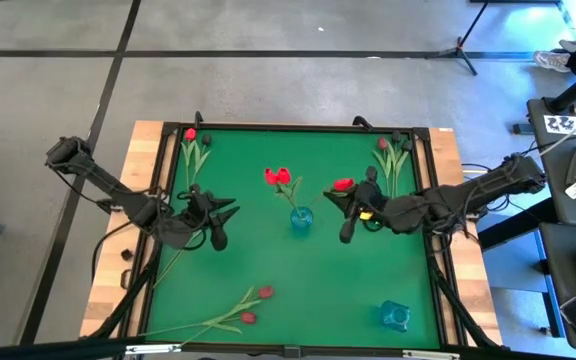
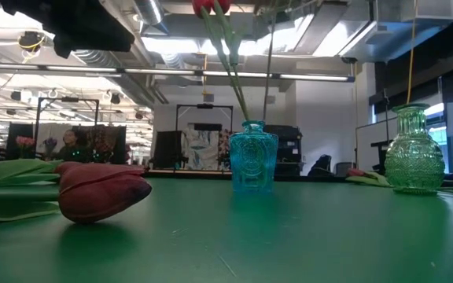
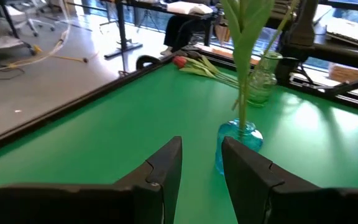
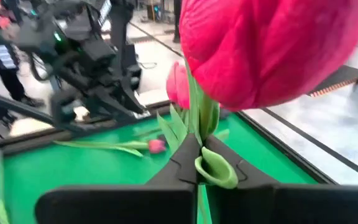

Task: Sort flowers into vase by color
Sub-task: Put the red flower in the top blue vase

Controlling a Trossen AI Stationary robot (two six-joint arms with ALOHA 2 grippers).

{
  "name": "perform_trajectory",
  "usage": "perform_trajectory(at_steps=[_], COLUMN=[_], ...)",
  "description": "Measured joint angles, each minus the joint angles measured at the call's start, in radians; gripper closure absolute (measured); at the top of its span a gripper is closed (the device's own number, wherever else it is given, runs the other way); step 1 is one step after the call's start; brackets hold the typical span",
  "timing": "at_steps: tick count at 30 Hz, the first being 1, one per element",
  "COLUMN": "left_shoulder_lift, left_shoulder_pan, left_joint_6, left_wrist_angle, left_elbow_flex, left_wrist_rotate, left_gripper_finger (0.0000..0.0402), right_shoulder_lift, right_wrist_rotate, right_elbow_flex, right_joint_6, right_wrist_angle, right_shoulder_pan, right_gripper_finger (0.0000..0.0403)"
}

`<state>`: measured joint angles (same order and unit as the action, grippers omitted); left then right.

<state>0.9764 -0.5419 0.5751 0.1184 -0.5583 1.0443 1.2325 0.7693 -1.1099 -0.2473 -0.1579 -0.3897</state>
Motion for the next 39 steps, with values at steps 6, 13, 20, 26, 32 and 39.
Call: perform_trajectory(at_steps=[6,13,20,26,32,39], left_shoulder_lift=[0.000,0.000,0.000,0.000,0.000,-0.029], left_shoulder_pan=[-0.006,-0.006,-0.006,0.019,0.120,0.379], left_joint_6=[0.000,0.002,0.008,0.076,0.096,0.075], left_wrist_angle=[-0.003,-0.009,-0.008,0.004,0.009,0.126], left_elbow_flex=[0.000,0.000,0.000,0.000,0.000,0.000], left_wrist_rotate=[-0.008,-0.009,-0.009,0.004,-0.055,-0.259], left_gripper_finger=[0.0290,0.0290,0.0290,0.0289,0.0269,0.0231], right_shoulder_lift=[0.031,0.019,0.058,0.093,0.090,0.079], right_wrist_rotate=[-0.018,-0.028,-0.154,-0.187,-0.187,-0.192], right_elbow_flex=[0.000,0.000,-0.001,-0.001,0.000,-0.091], right_joint_6=[-0.040,-0.028,-0.123,-0.146,-0.150,-0.085], right_wrist_angle=[0.000,0.066,0.020,-0.009,-0.073,-0.232], right_shoulder_pan=[0.006,0.008,0.072,0.128,0.158,0.154], right_gripper_finger=[0.0393,0.0393,0.0393,0.0390,0.0323,0.0196])
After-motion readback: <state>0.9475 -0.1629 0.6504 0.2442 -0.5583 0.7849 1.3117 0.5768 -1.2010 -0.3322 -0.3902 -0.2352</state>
